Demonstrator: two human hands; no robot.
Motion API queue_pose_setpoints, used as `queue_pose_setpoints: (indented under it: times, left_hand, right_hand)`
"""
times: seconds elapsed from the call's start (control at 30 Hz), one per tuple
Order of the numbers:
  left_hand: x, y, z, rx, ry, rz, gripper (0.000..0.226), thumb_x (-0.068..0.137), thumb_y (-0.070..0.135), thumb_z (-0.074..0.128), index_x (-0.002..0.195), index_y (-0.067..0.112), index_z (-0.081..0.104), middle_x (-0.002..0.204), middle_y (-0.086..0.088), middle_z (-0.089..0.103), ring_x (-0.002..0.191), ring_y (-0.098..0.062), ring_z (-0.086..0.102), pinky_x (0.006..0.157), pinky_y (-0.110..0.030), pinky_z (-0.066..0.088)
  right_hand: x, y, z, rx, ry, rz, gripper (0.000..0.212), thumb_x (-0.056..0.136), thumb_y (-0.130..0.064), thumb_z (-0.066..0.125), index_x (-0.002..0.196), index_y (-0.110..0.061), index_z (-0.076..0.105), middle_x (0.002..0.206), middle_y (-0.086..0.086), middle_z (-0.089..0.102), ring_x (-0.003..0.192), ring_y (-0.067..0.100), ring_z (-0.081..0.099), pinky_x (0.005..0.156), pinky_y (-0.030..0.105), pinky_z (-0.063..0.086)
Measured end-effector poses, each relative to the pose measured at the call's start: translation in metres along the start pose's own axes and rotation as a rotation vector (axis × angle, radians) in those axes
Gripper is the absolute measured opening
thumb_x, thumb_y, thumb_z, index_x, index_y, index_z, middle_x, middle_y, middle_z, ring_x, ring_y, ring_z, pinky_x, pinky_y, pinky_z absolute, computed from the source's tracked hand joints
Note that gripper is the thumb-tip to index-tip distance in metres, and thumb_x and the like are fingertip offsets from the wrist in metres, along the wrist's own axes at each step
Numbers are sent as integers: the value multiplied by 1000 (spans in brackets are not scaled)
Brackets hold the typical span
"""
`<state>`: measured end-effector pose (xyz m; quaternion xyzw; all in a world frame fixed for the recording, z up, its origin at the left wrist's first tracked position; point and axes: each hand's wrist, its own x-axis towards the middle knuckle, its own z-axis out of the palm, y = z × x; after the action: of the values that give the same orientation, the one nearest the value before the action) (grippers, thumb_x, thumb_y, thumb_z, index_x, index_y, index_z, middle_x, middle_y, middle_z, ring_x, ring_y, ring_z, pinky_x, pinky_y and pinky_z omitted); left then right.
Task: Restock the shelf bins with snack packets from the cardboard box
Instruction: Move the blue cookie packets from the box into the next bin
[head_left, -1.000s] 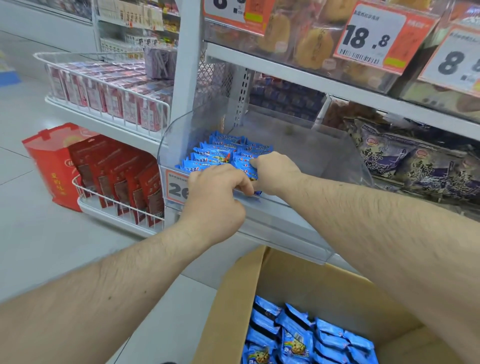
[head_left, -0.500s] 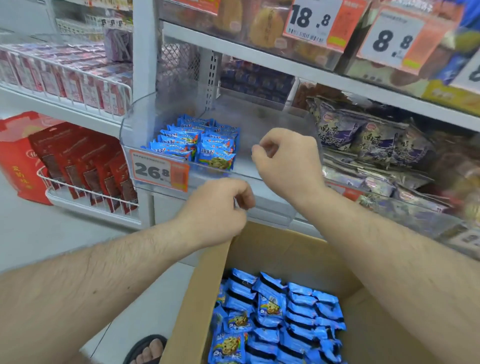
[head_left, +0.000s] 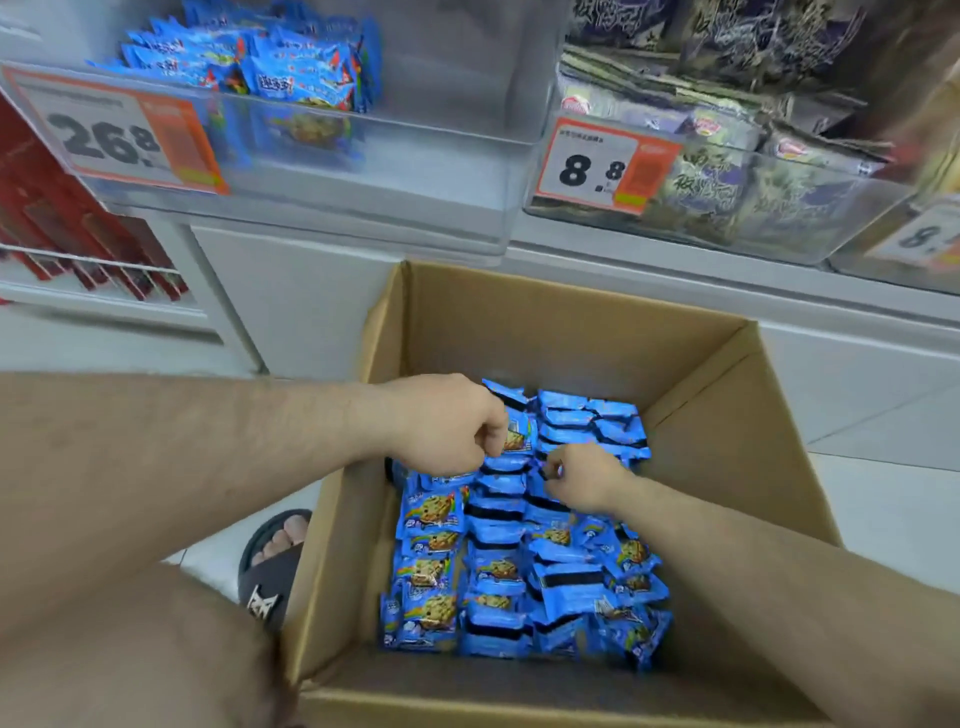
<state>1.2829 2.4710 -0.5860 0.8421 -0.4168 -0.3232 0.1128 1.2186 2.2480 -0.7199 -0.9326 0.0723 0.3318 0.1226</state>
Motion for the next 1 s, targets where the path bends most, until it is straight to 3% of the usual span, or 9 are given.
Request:
queue_pose_setpoints:
  times: [0.07, 0.13, 0.33, 0.47, 0.6, 0.7, 0.8, 0.93, 1.0]
  left_hand:
    - [8, 2, 6, 23, -58, 11, 25, 88, 12, 50, 101, 29, 64, 97, 15, 63, 89, -7, 57, 83, -26, 49]
    - [13, 3, 8, 20, -80, 5, 26, 90, 12, 49, 105, 27, 64, 95, 16, 59, 88, -5, 55, 78, -21, 45]
    - [16, -8, 10, -65, -94, -55, 22, 90, 13, 52, 102, 27, 63, 88, 17, 60, 82, -2, 56, 76, -19, 47]
    - [14, -16, 14, -209, -75, -147, 16, 90, 14, 55, 95, 26, 64, 90, 7, 68, 78, -10, 62, 79, -30, 54]
    - [15, -12, 9, -614, -37, -423, 24, 95, 25, 53, 117, 13, 57, 96, -8, 66, 72, -20, 63, 70, -33, 56]
    - [14, -13, 5, -991, -175, -631, 63, 97, 55, 41, 146, 18, 32, 124, -22, 58, 94, -36, 66, 68, -36, 59]
    - [18, -9, 5, -1259, -170, -657, 58, 96, 55, 43, 140, 17, 44, 133, -23, 53, 92, -38, 65, 73, -43, 59]
    - [21, -7, 6, -1253, 93, -557, 14, 95, 10, 54, 107, 12, 60, 110, -13, 65, 83, -24, 69, 64, -32, 61]
    - [20, -14, 8, -1188, 148, -548, 16, 92, 4, 59, 99, 18, 59, 115, -12, 60, 96, -23, 66, 58, -30, 60]
  right_hand:
    - [8, 18, 31, -122, -301, 40, 21, 99, -20, 50, 85, -11, 61, 74, 18, 46, 58, 23, 31, 61, 38, 31]
    - [14, 30, 55, -230, -420, 72, 31, 99, -15, 48, 69, -19, 42, 65, 9, 28, 55, 22, 17, 64, 40, 27]
    - [27, 39, 85, -256, -377, 93, 16, 96, -13, 50, 80, -12, 51, 66, 6, 32, 54, 20, 26, 56, 37, 31]
    - [17, 26, 57, -232, -317, 16, 36, 93, -8, 50, 63, -17, 33, 59, 7, 26, 54, 23, 21, 59, 38, 28]
    - [-2, 0, -4, -163, -10, -98, 22, 86, -26, 57, 70, -14, 49, 64, 7, 44, 58, 25, 39, 56, 34, 34]
    - [-23, -24, -27, -80, 611, -337, 23, 78, -30, 60, 92, -14, 70, 82, 4, 65, 78, 27, 61, 68, 33, 48]
    - [-41, -54, -32, -57, 1099, -592, 23, 73, -28, 60, 83, -11, 70, 69, 1, 60, 68, 24, 58, 62, 33, 40]
    - [-37, -60, -32, 37, 1012, -714, 32, 77, -37, 66, 94, -11, 70, 81, 1, 62, 76, 21, 57, 68, 31, 42]
    - [-33, -46, -28, 266, 849, -546, 37, 84, -40, 62, 104, -10, 66, 93, -1, 62, 81, 13, 51, 74, 25, 39]
